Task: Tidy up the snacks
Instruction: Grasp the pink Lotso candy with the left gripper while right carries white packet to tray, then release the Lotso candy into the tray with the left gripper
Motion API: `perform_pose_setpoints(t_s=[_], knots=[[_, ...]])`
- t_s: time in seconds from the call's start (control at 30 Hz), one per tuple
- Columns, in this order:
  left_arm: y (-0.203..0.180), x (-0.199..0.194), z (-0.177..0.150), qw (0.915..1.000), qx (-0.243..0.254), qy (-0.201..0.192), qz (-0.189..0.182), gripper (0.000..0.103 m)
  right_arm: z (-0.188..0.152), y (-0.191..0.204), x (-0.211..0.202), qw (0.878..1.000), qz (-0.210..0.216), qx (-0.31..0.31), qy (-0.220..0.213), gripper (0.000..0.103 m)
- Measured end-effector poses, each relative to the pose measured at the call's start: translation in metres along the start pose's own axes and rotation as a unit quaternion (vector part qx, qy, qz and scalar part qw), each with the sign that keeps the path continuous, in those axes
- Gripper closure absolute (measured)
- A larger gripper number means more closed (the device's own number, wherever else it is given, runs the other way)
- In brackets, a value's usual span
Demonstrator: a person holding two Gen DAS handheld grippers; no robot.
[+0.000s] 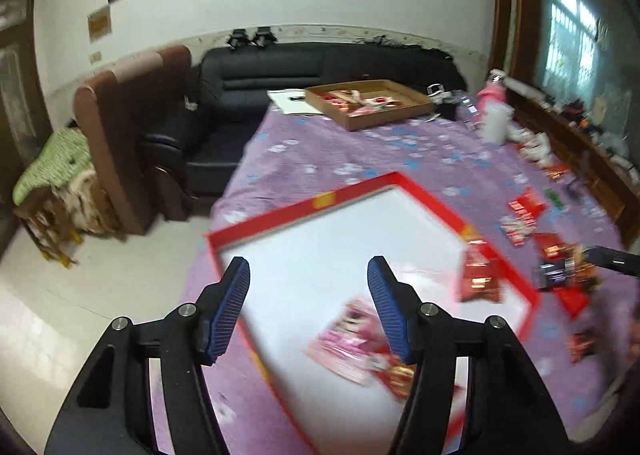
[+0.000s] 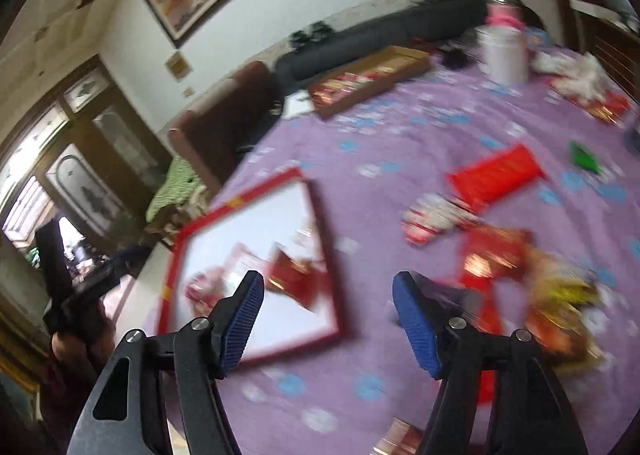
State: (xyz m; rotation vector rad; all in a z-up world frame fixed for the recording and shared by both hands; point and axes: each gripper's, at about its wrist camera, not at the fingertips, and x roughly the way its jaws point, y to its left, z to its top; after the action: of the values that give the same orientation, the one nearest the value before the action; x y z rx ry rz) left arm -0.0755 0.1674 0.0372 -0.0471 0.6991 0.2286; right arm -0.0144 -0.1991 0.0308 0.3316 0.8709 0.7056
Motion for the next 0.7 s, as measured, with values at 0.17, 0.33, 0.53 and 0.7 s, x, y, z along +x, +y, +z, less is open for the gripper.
perform_pose_setpoints(t_s=[0.17, 0.33, 0.53, 0.7], knots=[[-0.007, 0.030, -0.009, 0.9953, 0.078, -0.008, 0.058, 0.043, -0.026, -0.034, -0.027, 1.000, -0.029, 0.008, -0.007, 0.033], [-0.024, 0.040, -0.032, 0.9772, 0.186, -0.006, 0.102, 0.043, -0.038, -0.058, -0.048, 0.996, -0.086, 0.000, -0.014, 0.033], [-0.033, 0.020, -0.042, 0.9737, 0.203, -0.022, 0.101, 0.043, -0.037, -0.086, -0.065, 0.994, -0.097, 0.038, -0.023, 0.032], [-0.075, 0.028, -0.059, 0.9541, 0.296, -0.019, 0.040, 0.044, -0.038, -0.094, -0.074, 0.994, -0.096, 0.045, -0.034, 0.032]])
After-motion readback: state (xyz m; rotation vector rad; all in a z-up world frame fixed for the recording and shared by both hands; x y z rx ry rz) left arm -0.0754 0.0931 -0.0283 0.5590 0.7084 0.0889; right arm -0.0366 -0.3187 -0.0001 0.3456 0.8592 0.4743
